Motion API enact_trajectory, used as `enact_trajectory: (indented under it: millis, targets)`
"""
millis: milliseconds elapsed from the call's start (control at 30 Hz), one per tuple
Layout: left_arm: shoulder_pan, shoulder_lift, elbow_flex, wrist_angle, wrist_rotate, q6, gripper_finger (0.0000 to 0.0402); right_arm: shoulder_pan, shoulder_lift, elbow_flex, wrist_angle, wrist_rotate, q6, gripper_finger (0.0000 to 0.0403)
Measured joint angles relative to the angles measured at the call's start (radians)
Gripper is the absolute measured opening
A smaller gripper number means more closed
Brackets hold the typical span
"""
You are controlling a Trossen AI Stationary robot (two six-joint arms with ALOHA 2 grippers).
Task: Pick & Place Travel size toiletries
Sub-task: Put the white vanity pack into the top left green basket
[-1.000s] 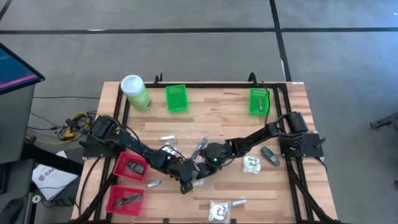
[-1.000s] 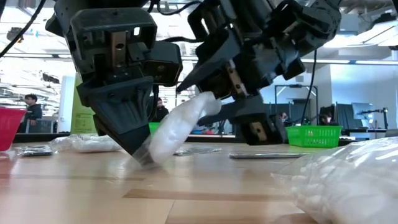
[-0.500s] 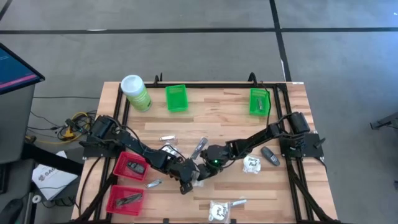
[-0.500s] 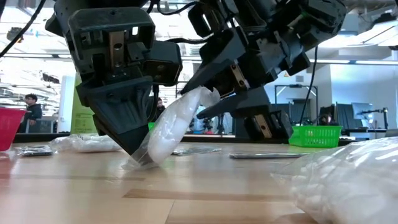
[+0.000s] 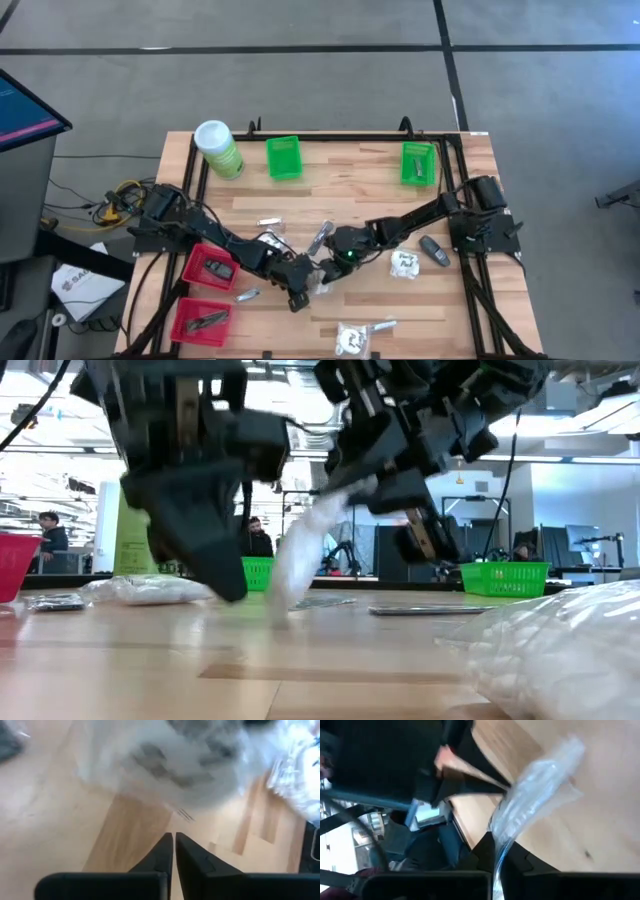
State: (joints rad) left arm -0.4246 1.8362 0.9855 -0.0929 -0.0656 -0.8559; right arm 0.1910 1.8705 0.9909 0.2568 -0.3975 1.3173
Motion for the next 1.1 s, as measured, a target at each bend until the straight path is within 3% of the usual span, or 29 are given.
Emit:
enact_trajectory:
  millis: [333, 533, 767, 900, 1100]
  targets:
    - [0.01, -0.173, 0.0, -0.131, -0.174, 0.009, 0.0033, -0.16, -0.222, 0.001, -0.134, 0.0, -0.239, 0.0002]
    - [0.054, -0.272, 0.0, -0.189, -0.201, 0.058, 0.0023, -0.263, -0.322, 0.045, -0.253, -0.023, -0.388, 0.0001]
    - [0.136, -0.437, 0.001, -0.193, -0.214, 0.132, 0.0007, -0.32, -0.376, 0.197, -0.74, -0.049, -0.641, 0.0]
    - [0.183, -0.519, 0.001, -0.17, -0.158, 0.214, 0.0006, -0.298, -0.347, 0.342, -1.023, -0.05, -0.826, 0.0]
    - [0.278, -0.576, 0.0, -0.129, 0.043, 0.281, 0.0032, -0.202, -0.232, 0.607, -1.354, -0.012, -1.052, 0.0]
